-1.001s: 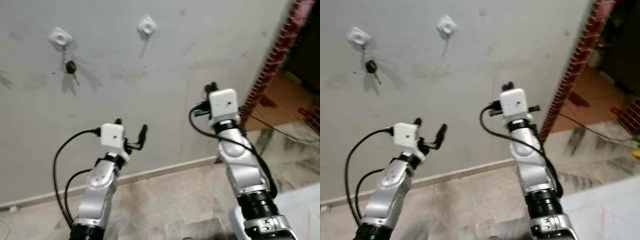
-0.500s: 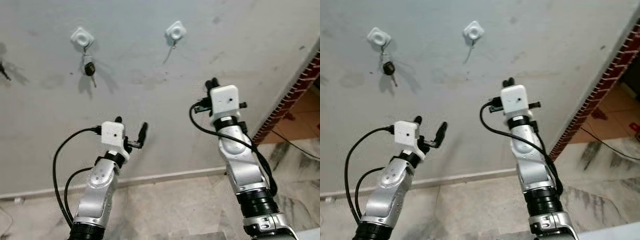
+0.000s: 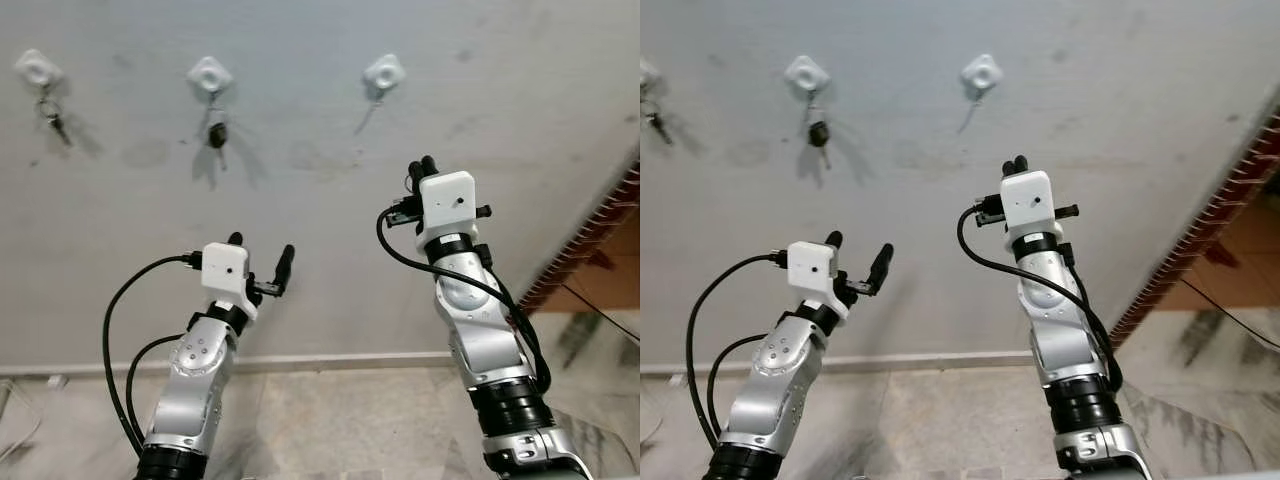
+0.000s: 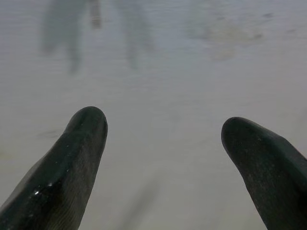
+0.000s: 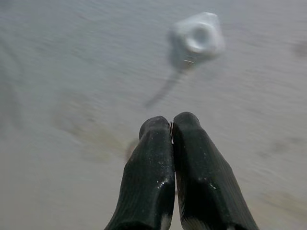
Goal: Hang keys on a hook
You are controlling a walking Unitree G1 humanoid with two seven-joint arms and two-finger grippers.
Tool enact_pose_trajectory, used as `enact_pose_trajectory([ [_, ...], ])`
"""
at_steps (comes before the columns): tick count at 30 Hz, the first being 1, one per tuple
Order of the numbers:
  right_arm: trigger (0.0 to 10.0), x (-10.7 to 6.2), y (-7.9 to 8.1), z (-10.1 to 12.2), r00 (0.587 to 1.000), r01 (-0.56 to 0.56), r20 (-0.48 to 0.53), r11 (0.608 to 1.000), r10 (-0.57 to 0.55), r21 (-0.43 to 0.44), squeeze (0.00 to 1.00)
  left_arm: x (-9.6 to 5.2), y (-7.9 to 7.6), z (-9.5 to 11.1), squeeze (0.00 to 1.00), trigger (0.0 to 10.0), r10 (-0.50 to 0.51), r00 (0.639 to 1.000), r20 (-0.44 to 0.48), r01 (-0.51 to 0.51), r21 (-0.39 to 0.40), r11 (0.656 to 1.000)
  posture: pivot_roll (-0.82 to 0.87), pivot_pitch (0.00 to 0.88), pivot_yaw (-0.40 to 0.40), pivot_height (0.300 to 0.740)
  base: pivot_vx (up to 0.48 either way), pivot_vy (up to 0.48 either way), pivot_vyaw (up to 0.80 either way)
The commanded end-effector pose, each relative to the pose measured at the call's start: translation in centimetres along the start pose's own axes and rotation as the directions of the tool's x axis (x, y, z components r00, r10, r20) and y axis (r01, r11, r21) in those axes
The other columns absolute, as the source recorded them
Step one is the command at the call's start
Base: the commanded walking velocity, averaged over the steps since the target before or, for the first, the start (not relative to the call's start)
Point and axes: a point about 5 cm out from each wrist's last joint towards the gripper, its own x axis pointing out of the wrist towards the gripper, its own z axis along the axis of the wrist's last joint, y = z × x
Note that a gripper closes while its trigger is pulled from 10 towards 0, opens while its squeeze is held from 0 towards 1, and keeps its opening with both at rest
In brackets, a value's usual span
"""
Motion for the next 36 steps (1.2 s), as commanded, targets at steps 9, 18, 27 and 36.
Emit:
enact_pose_trajectory([
  [9, 10.0, 0.2, -0.4, 0.3, 1.000, 0.018, 0.015, 1.000, -0.019, 0.016, 0.00, -0.1, -0.1, -0.2, 0.00, 10.0, -0.004, 1.000, -0.009, 0.004, 0.002, 1.000, -0.04, 0.073, -0.016, 0.740, 0.000, 0.000, 0.52],
  [18, 10.0, 0.2, -0.5, 0.1, 0.999, 0.035, -0.003, 0.999, -0.035, 0.037, 0.00, -0.2, -0.2, -0.3, 0.00, 10.0, -0.006, 1.000, -0.011, 0.006, -0.003, 1.000, -0.04, 0.078, -0.016, 0.740, 0.000, 0.000, 0.00],
  [27, 10.0, 0.8, -0.4, 0.5, 0.999, 0.026, 0.018, 0.999, -0.027, 0.025, 0.00, -0.2, -0.3, -0.3, 0.00, 10.0, -0.013, 1.000, -0.011, 0.013, -0.007, 1.000, -0.04, 0.080, -0.015, 0.740, 0.000, 0.000, -0.10],
  [36, 10.0, 2.7, -0.4, 2.2, 0.996, 0.022, 0.081, 1.000, -0.024, 0.019, 0.00, -0.2, -0.4, 0.0, 0.00, 10.0, -0.029, 1.000, 0.001, 0.029, -0.007, 1.000, -0.03, 0.078, -0.012, 0.740, 0.000, 0.000, 0.00],
])
